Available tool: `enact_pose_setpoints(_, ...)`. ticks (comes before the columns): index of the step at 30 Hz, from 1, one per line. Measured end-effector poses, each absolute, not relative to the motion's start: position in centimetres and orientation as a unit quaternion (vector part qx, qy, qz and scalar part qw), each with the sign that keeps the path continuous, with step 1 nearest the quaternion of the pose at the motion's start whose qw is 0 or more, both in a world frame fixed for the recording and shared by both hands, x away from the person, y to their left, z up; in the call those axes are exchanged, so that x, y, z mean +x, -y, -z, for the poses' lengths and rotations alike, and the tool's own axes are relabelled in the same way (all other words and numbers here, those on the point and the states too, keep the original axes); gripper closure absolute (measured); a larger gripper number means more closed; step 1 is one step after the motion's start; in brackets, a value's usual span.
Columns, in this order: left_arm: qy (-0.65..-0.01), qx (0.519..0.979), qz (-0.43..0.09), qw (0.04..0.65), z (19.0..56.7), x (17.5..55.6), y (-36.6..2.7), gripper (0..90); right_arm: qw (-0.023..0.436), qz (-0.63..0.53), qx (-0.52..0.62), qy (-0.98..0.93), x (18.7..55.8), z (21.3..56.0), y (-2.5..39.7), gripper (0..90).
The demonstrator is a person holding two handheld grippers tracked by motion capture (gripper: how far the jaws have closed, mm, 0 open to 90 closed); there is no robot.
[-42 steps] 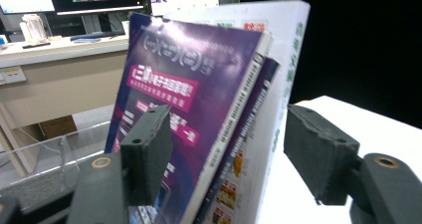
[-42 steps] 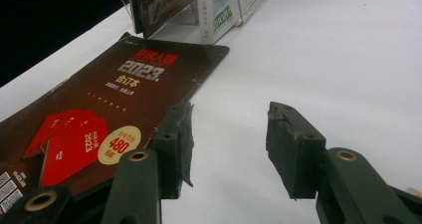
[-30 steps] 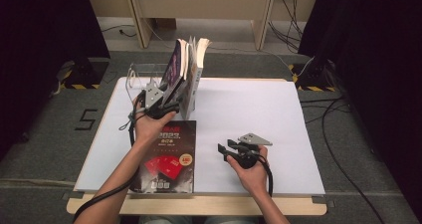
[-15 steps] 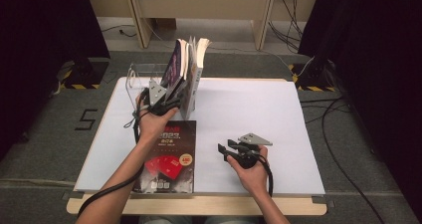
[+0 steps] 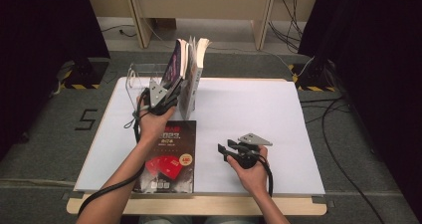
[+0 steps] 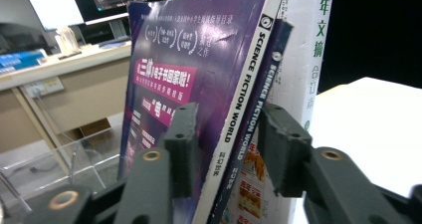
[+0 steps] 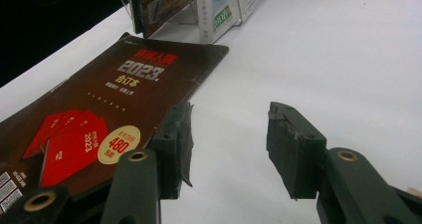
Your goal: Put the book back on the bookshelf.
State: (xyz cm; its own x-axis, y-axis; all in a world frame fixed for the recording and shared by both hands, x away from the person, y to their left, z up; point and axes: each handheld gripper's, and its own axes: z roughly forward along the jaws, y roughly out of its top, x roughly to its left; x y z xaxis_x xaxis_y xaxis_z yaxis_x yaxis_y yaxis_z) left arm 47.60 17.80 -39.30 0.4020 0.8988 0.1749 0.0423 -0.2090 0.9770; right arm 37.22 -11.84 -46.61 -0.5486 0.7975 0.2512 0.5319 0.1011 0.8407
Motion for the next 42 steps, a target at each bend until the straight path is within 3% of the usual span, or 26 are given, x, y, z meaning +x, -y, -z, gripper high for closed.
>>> enact_pose_setpoints(5, -0.356, 0.658, -0.424, 0.511, 39.3, 47.9, -17.6, 66.6, 0.136, -0.493, 0.456, -0.729, 37.3, 46.6, 11.9, 53.0)
enact_pose_setpoints(15, -0.363, 0.654, -0.417, 0.516, 39.2, 48.2, -17.6, 65.5, 0.135, -0.493, 0.456, -0.729, 37.2, 46.6, 11.9, 52.9)
enact_pose_setpoints(26, -0.384, 0.654, -0.39, 0.522, 38.6, 46.9, -19.3, 46.0, 0.137, -0.493, 0.455, -0.729, 37.2, 46.5, 11.9, 52.9)
enact_pose_setpoints(42, -0.433, 0.651, -0.351, 0.516, 38.5, 44.4, -24.1, 39.4, 0.135, -0.49, 0.457, -0.73, 37.2, 46.5, 11.7, 53.2)
